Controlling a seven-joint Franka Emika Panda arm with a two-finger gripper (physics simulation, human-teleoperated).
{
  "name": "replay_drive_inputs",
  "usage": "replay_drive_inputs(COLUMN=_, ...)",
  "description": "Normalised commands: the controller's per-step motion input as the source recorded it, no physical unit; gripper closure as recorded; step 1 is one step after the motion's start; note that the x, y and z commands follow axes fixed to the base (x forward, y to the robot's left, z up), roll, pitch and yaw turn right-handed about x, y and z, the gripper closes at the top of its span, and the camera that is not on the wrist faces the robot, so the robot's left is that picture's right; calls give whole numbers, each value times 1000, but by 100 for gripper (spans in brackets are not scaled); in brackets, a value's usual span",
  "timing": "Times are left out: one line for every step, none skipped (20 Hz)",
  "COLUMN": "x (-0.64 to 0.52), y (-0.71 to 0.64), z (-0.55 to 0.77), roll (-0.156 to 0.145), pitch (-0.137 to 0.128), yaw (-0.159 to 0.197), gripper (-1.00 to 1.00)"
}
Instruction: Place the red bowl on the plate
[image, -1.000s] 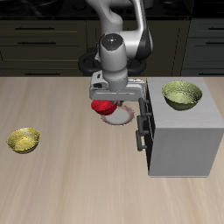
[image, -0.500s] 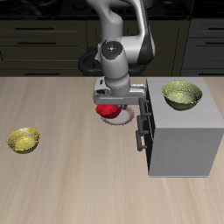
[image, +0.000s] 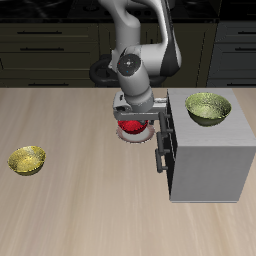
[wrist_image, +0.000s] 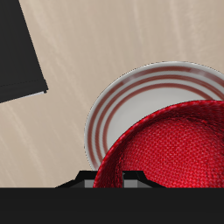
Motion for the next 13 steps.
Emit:
replay_drive_inputs(x=-104, y=115, z=42, roll=68, pitch=24, yaw=-39, gripper=-100)
replay_drive_inputs(x=-200, y=46, z=83, roll=-18, pitch=-25, yaw=18, gripper=-100)
replay_drive_inputs(x=-81, y=73, z=46, roll=19, pitch=-6, yaw=12, gripper=-100)
replay_drive_inputs(x=-65, y=91, z=-27, roll=38, pitch=35, yaw=-2, gripper=-100)
replay_drive_inputs(x=-85, y=44, z=4, roll=2, pitch=-7, yaw=18, gripper=-100)
replay_drive_inputs(x=-8, y=-8, z=15, roll=13, pitch=14, yaw=7, gripper=-100)
replay_drive_inputs(x=-58, y=20, z=-2, roll=0, pitch=0, yaw=0, gripper=-100)
replay_drive_inputs(x=79, y=-61, z=-38, roll=8, pitch=63, yaw=-18, gripper=-100)
replay_drive_inputs(x=-170, y=100, z=22, roll=-9, pitch=-32, yaw=23, gripper=-100)
replay_drive_inputs(x=-33, y=38, z=14, roll=34, pitch=17, yaw=-12, gripper=-100)
replay_drive_inputs(x=-86, y=-5, z=31, roll=-20, pitch=8, yaw=-38, gripper=-100)
replay_drive_inputs(x=30, y=-128, z=161, roll=-48, pitch=-68, yaw=32, gripper=-100)
replay_drive_inputs(x=-69, y=34, z=65, roll=10, pitch=-11, yaw=-7, gripper=-100)
